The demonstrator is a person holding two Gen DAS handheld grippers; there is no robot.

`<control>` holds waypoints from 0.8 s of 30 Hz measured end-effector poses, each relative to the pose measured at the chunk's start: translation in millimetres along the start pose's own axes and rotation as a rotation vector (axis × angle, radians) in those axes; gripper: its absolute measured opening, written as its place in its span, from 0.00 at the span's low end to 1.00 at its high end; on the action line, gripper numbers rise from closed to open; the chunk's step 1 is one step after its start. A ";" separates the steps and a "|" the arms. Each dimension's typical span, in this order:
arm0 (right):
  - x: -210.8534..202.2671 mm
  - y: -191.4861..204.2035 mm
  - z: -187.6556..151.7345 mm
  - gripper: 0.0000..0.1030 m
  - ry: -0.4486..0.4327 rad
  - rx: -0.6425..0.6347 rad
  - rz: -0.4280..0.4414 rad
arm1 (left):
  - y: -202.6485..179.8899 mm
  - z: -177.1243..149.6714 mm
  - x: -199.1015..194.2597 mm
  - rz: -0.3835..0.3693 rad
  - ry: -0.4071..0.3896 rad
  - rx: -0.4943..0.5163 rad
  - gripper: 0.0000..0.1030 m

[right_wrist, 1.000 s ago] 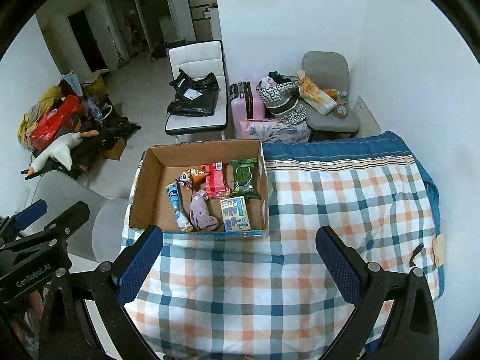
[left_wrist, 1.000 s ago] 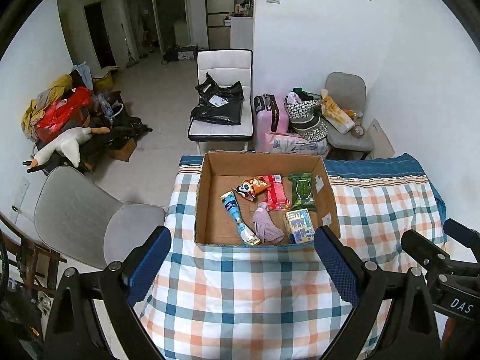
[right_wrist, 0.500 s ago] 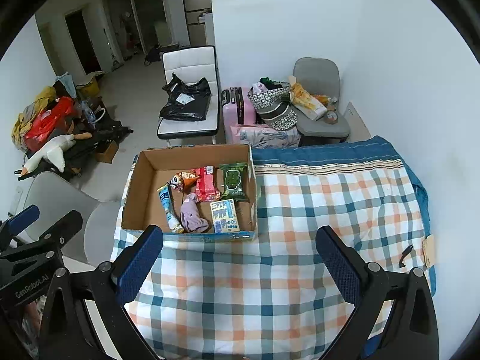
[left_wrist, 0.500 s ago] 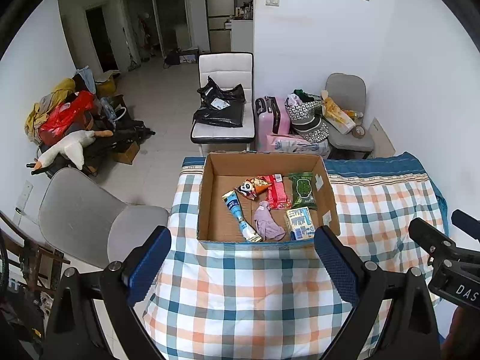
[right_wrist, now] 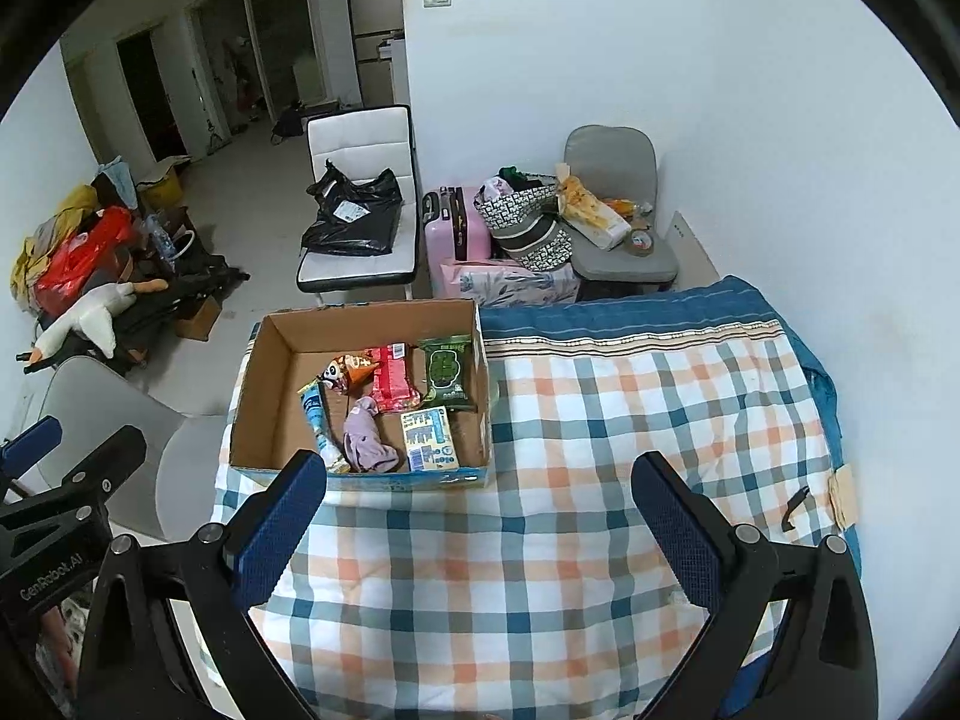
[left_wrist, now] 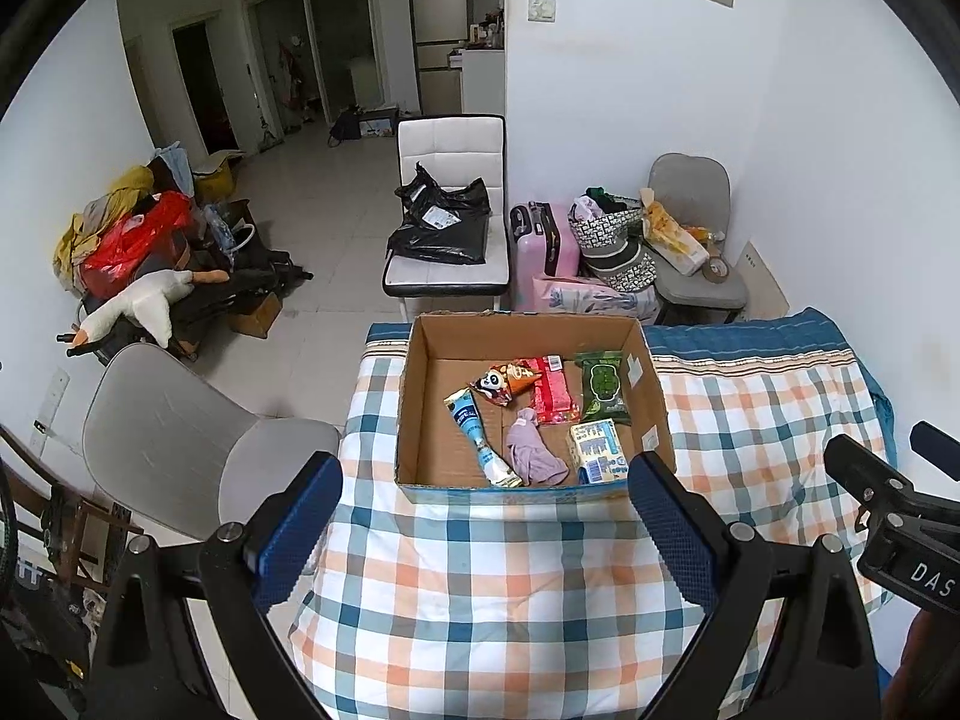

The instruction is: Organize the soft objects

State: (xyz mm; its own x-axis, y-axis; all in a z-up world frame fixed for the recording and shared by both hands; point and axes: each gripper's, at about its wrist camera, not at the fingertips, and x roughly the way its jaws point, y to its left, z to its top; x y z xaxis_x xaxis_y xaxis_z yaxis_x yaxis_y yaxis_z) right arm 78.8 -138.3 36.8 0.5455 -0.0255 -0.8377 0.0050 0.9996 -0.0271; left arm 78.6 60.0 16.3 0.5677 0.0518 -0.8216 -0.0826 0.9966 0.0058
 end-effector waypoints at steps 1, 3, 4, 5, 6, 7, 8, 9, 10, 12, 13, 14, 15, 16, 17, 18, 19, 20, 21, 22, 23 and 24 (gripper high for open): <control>0.2 0.1 0.2 1.00 -0.001 -0.001 0.001 | 0.0 0.0 -0.1 -0.001 0.001 0.002 0.95; -1.1 -0.6 -1.3 1.00 -0.001 0.000 -0.001 | -0.4 -0.3 -0.5 -0.003 -0.001 0.006 0.95; -1.5 -1.3 -2.1 1.00 0.000 0.001 -0.001 | -0.3 -0.2 -0.5 -0.005 0.000 0.008 0.95; -1.3 -0.8 -1.5 1.00 -0.001 0.002 -0.001 | -0.5 -0.4 -0.5 -0.005 0.000 0.010 0.95; -1.6 -1.1 -2.3 1.00 -0.001 0.002 -0.002 | -0.6 -0.6 -0.6 -0.005 -0.001 0.011 0.95; -1.2 -0.9 -1.6 1.00 0.001 -0.002 -0.001 | -0.7 -0.7 -0.6 -0.005 0.000 0.011 0.95; -1.6 -1.7 -2.6 1.00 0.001 0.000 0.000 | -0.9 -0.9 -0.4 -0.006 0.001 0.011 0.95; -1.9 -1.6 -3.1 1.00 0.000 -0.001 -0.001 | -0.7 -0.7 -1.0 -0.006 0.002 0.010 0.95; -1.8 -1.7 -3.1 1.00 0.002 -0.004 -0.001 | -1.1 -1.0 -0.9 -0.006 -0.001 0.010 0.95; -2.6 -2.4 -5.3 1.00 0.002 0.000 -0.001 | -1.0 -0.7 -0.5 -0.004 0.002 0.010 0.95; -2.9 -1.7 -6.6 1.00 0.002 -0.001 -0.002 | -1.2 -1.7 -0.8 -0.006 0.002 0.009 0.95; -3.0 -2.1 -6.7 1.00 0.001 0.001 -0.003 | -1.6 -3.1 -1.4 -0.007 0.002 0.008 0.95; -3.0 -2.0 -6.6 1.00 0.000 0.002 -0.004 | -1.5 -2.9 -1.7 -0.006 0.004 0.008 0.95; -2.9 -2.0 -7.3 1.00 0.001 0.001 -0.003 | -1.5 -3.3 -1.6 -0.007 0.004 0.010 0.95; -3.1 -2.4 -6.6 1.00 0.002 0.001 -0.003 | -1.3 -3.6 -2.4 -0.007 0.004 0.011 0.95; -3.9 -2.8 -9.3 1.00 0.001 0.004 -0.006 | -1.4 -4.6 -3.1 -0.006 0.003 0.012 0.95; -4.4 -2.9 -11.2 1.00 0.002 0.005 -0.005 | -1.8 -4.4 -2.0 -0.006 0.004 0.012 0.95; -4.5 -3.0 -11.3 1.00 0.002 0.006 -0.005 | -2.0 -4.6 -2.0 -0.007 0.004 0.009 0.95; -5.0 -3.3 -12.1 1.00 0.001 0.006 -0.007 | -2.0 -4.6 -2.2 -0.007 0.005 0.009 0.95; -4.4 -3.3 -11.2 1.00 0.001 0.003 -0.006 | -2.0 -4.7 -2.1 -0.006 0.004 0.010 0.95; -4.6 -3.7 -11.6 1.00 0.002 0.006 -0.004 | -2.0 -4.7 -2.1 -0.006 0.003 0.010 0.95; -4.6 -3.4 -11.3 1.00 0.000 0.004 -0.005 | -1.9 -4.6 -2.3 -0.008 0.003 0.009 0.95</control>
State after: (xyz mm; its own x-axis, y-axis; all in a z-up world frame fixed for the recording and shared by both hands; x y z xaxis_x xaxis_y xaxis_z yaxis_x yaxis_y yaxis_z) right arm 66.7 -141.7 34.6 0.5451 -0.0301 -0.8379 0.0112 0.9995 -0.0286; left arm 73.8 57.6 15.6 0.5661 0.0441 -0.8232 -0.0705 0.9975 0.0049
